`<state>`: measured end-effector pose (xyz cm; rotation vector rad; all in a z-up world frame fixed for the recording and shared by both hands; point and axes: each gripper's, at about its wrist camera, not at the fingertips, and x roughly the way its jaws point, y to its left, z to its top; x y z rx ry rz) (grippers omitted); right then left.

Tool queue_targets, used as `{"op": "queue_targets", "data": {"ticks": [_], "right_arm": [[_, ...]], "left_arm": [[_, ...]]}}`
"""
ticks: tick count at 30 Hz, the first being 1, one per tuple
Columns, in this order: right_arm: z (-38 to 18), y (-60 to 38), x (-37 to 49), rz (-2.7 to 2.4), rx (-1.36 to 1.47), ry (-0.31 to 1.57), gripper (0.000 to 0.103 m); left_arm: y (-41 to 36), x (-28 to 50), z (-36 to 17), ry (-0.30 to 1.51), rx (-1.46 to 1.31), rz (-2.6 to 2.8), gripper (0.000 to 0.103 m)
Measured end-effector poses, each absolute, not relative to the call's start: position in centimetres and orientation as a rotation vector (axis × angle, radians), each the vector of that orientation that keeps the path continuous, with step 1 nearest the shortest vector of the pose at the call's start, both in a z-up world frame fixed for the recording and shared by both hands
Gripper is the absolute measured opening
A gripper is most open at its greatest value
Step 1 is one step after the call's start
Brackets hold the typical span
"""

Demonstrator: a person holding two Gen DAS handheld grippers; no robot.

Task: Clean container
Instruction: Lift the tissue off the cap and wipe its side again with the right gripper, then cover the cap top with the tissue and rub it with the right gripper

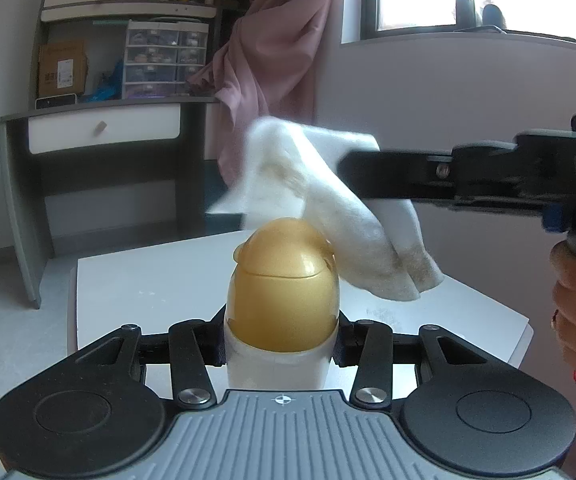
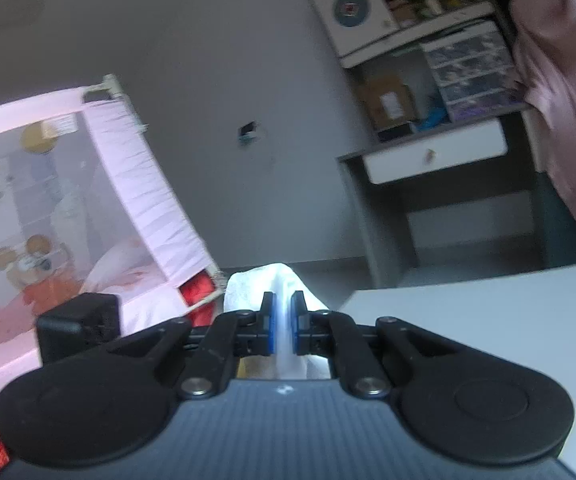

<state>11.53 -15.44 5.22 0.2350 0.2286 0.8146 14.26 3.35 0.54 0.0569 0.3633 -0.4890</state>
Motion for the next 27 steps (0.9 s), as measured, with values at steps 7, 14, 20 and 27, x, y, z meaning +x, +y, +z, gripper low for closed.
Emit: {"op": "queue_targets", "data": {"ticks": [7, 14, 20, 27], "right_arm": [[5.1, -13.1, 11.1, 0.853, 0.136, 0.222, 0.007], [5.5, -13.0, 10.8, 0.828, 0.099, 0.211, 0.007], [5.5, -13.4, 11.2, 0.780, 0.093, 0.209, 0.007], [5.2, -13.4, 11.7, 0.721, 0.081, 0.213, 0.007]], "left_arm": [[3.4, 14.6, 0.7, 0.364, 0.057, -0.487, 0.045], [2.9, 14.4, 0.7, 0.365, 0.063, -0.484, 0.045], [2.8, 14.4, 0.7, 0.375, 0.066, -0.484, 0.045], [2.3, 14.7, 1.0, 0.379, 0.069, -0.485, 0.045]]}}
